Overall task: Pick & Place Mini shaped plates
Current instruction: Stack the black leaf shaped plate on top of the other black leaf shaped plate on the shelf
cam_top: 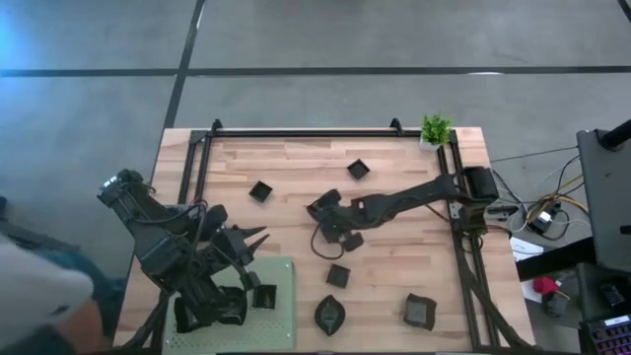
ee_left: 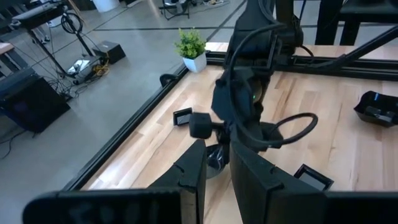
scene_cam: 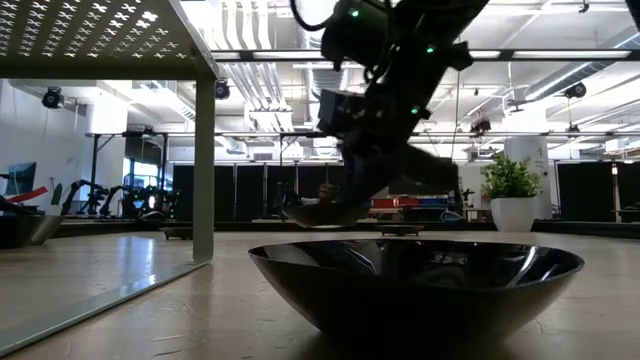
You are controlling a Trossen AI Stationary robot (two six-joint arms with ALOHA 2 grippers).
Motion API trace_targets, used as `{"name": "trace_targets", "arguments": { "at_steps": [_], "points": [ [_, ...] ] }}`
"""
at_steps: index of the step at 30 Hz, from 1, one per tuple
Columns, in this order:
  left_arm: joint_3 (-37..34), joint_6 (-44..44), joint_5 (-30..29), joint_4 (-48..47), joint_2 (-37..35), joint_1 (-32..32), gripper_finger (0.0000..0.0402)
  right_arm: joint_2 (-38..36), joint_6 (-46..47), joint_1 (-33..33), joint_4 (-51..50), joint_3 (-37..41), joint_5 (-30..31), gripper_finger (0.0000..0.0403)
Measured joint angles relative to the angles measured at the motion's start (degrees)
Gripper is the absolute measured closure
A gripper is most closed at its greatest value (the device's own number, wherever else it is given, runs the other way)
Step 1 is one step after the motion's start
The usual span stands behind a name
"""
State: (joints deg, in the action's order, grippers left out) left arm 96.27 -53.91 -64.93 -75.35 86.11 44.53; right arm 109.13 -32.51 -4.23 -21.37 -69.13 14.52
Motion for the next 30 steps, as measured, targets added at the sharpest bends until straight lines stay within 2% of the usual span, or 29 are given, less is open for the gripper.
{"name": "trace_targets", "arguments": {
  "at_steps": [12, 18, 30],
  "points": [
    [0.00, -2.38, 1.32, 1.26, 0.00, 0.02, 0.0335, 7.89, -9.37, -0.02, 2.77, -6.49, -0.07, 0.0395],
    [0.00, -3.78, 1.38, 1.46, 0.02, 0.02, 0.0335, 8.15, -9.91, 0.04, 2.85, -7.64, -2.51, 0.0395],
    [0.00, -3.80, 3.66, 2.44, 0.02, 0.00, 0.0335, 8.14, -11.20, 0.00, 2.83, -8.34, -2.51, 0.0385]
  ]
}}
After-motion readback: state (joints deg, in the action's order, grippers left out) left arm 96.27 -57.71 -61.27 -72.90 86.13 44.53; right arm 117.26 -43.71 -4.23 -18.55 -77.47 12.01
